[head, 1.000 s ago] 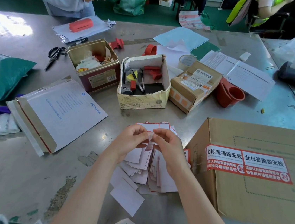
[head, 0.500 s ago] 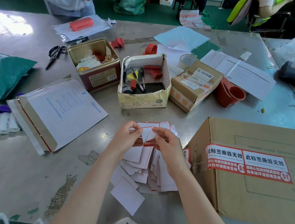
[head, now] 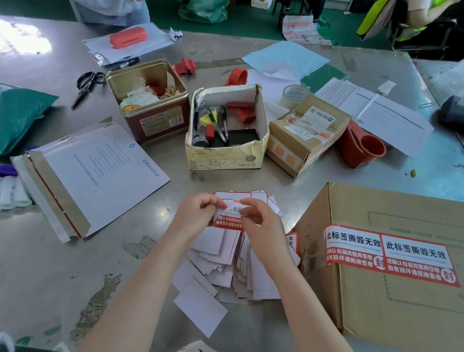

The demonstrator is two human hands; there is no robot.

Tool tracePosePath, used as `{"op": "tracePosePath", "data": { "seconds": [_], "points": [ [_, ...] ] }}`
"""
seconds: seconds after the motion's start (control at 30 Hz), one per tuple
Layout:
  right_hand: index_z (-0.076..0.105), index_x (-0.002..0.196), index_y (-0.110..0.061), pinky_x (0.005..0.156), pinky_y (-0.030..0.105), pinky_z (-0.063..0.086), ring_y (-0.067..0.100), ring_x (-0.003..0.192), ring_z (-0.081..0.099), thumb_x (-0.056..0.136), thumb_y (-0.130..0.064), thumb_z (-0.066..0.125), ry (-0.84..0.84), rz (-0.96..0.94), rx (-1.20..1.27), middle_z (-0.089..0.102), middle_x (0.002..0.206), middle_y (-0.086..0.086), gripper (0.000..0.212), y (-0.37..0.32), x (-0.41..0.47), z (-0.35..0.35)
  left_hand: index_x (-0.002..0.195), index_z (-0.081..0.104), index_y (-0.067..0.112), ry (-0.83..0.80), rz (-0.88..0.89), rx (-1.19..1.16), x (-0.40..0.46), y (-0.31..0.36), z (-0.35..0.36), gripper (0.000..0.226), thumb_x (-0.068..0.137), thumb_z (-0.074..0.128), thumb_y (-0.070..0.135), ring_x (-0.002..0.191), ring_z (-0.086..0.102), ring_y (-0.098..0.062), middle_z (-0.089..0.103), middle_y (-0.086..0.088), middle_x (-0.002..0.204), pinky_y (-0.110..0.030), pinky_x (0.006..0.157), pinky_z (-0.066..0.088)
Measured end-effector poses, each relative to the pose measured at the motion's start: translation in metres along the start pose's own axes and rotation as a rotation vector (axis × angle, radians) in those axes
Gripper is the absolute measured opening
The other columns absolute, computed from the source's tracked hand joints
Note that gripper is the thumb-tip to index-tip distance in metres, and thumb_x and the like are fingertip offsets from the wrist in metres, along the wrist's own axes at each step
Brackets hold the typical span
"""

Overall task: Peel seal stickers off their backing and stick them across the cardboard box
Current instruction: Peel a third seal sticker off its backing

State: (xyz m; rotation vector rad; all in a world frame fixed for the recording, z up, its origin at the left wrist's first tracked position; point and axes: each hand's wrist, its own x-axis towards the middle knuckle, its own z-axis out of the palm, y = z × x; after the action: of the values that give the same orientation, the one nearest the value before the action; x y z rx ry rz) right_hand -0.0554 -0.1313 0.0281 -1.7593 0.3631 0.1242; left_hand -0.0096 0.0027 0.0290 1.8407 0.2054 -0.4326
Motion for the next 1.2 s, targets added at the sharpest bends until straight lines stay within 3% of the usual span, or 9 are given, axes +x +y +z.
{"op": "tracePosePath", "data": {
  "seconds": [0.07,0.17,0.23,0.33,0.4,0.87,0.97,1.1,1.2],
  "points": [
    [0.055,0.119,-0.019,0.074,0.015,0.046,0.012,0.096,0.054,0.089,0.002,0.047,0.004,-0.044,-0.085,0.057,0.107,0.001,0.037,0.000,0.001,0.001,0.074,0.067,0.014,-0.025,0.009,0.033,0.000,-0.001,-0.001,0.038,0.087,0.040,-0.008,0.078,0.063,-0.021,0.067,-0.011,0.091,-0.031,0.073,0.055],
    [0.056,0.122,-0.018,0.090,0.024,0.044,0.009,0.105,0.049,0.087,0.003,0.050,0.009,-0.113,-0.204,0.054,0.123,0.003,0.041,0.000,0.003,0.002,0.068,0.069,0.019,-0.062,0.014,0.084,0.000,-0.001,-0.002,0.044,0.084,0.039,-0.010,0.083,0.060,-0.024,0.066,-0.009,0.089,-0.040,0.079,0.051],
    [0.059,0.120,-0.016,0.092,0.018,0.038,0.006,0.106,0.045,0.086,0.002,0.051,-0.006,-0.154,-0.271,0.054,0.124,0.004,0.039,0.001,0.003,0.001,0.068,0.069,0.018,-0.079,0.016,0.102,-0.001,0.000,-0.001,0.043,0.084,0.040,-0.009,0.080,0.059,-0.022,0.066,-0.008,0.088,-0.034,0.073,0.049],
    [0.066,0.107,-0.013,0.081,0.000,0.031,0.003,0.102,0.044,0.085,0.001,0.055,-0.015,-0.179,-0.319,0.057,0.118,0.005,0.029,0.002,0.003,0.000,0.069,0.068,0.016,-0.094,0.031,0.110,-0.002,0.002,-0.002,0.041,0.085,0.039,-0.009,0.075,0.058,-0.015,0.064,-0.003,0.083,-0.021,0.063,0.046],
    [0.068,0.101,-0.012,0.078,-0.004,0.030,0.003,0.100,0.045,0.084,0.000,0.057,-0.005,-0.177,-0.305,0.058,0.115,0.005,0.023,0.003,0.002,0.000,0.069,0.067,0.013,-0.100,0.024,0.087,-0.002,0.003,-0.003,0.040,0.086,0.039,-0.010,0.073,0.058,-0.013,0.064,-0.001,0.081,-0.016,0.061,0.047],
    [0.063,0.100,-0.011,0.081,0.003,0.028,0.000,0.106,0.042,0.088,-0.001,0.051,-0.017,-0.189,-0.226,0.051,0.109,-0.012,0.019,0.002,-0.002,0.002,0.073,0.068,0.012,-0.019,-0.085,-0.020,0.003,-0.006,-0.003,0.039,0.088,0.038,-0.008,0.073,0.061,-0.013,0.066,-0.011,0.093,-0.017,0.060,0.050],
    [0.064,0.101,-0.011,0.080,0.003,0.031,0.003,0.102,0.045,0.089,-0.003,0.052,0.003,-0.209,-0.235,0.054,0.104,-0.008,0.018,0.002,-0.001,0.003,0.076,0.067,0.011,0.007,-0.107,-0.023,0.002,-0.007,-0.003,0.037,0.089,0.037,-0.007,0.075,0.059,-0.011,0.065,-0.010,0.096,-0.017,0.061,0.050],
    [0.063,0.104,-0.012,0.083,0.017,0.039,0.007,0.099,0.048,0.092,-0.010,0.052,0.016,-0.197,-0.224,0.053,0.106,-0.001,0.016,0.002,-0.001,0.004,0.081,0.067,0.008,0.017,-0.132,-0.010,0.001,-0.008,-0.003,0.032,0.090,0.039,-0.004,0.072,0.059,-0.008,0.065,-0.008,0.093,-0.019,0.066,0.051],
    [0.060,0.111,-0.015,0.073,0.008,0.043,0.004,0.090,0.052,0.094,-0.015,0.050,0.028,-0.194,-0.208,0.052,0.110,0.006,0.020,0.001,-0.001,0.004,0.094,0.068,0.001,0.026,-0.151,0.005,0.002,-0.012,-0.003,0.030,0.092,0.038,-0.002,0.065,0.062,-0.007,0.067,-0.009,0.092,-0.017,0.062,0.051]
  ]
}}
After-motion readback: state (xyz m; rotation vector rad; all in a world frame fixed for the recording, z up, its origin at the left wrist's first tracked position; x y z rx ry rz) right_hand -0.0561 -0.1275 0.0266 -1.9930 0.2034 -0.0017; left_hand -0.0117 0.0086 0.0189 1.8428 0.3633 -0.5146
